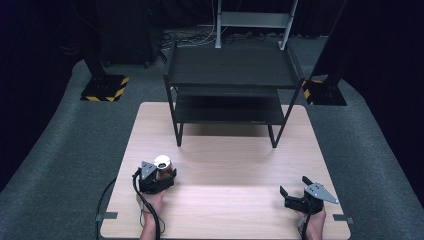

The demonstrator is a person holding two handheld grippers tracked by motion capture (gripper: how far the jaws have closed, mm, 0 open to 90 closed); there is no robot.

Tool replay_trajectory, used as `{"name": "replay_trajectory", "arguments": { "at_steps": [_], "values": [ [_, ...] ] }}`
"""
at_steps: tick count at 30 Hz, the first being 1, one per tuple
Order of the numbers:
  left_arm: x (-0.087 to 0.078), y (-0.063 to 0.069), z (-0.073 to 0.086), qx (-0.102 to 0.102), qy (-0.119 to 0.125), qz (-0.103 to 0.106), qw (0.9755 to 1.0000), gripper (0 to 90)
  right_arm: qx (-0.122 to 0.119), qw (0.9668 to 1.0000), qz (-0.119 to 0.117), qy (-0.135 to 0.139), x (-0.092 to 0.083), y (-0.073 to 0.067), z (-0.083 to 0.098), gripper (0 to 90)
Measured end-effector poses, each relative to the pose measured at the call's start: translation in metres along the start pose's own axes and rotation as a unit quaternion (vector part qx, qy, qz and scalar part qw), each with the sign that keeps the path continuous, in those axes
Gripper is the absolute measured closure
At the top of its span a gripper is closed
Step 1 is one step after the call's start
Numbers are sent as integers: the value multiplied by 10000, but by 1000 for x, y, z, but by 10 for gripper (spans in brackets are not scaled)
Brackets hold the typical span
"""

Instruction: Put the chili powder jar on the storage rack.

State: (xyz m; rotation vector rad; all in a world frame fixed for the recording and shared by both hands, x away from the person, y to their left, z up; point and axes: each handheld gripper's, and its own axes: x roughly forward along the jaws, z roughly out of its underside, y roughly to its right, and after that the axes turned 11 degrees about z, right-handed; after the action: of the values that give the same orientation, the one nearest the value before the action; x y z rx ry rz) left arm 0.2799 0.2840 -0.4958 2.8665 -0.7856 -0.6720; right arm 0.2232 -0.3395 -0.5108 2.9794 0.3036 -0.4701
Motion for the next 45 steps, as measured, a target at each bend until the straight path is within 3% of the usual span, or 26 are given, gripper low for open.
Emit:
{"name": "replay_trajectory", "arguments": {
  "at_steps": [3,13,22,45],
  "values": [
    [0,5,2,114,20,-92,9999,285,24,10000,0,23,-1,1,1,0],
    [-2,7,0,176,-50,-117,9998,289,-13,10000,7,-5,0,0,0,0],
    [-6,7,-2,178,-12,6,9998,291,-44,10000,5,-14,0,0,-1,0],
    [-15,17,-25,530,37,249,9983,293,-120,9999,-6,-66,1,-1,-3,0]
  ]
}}
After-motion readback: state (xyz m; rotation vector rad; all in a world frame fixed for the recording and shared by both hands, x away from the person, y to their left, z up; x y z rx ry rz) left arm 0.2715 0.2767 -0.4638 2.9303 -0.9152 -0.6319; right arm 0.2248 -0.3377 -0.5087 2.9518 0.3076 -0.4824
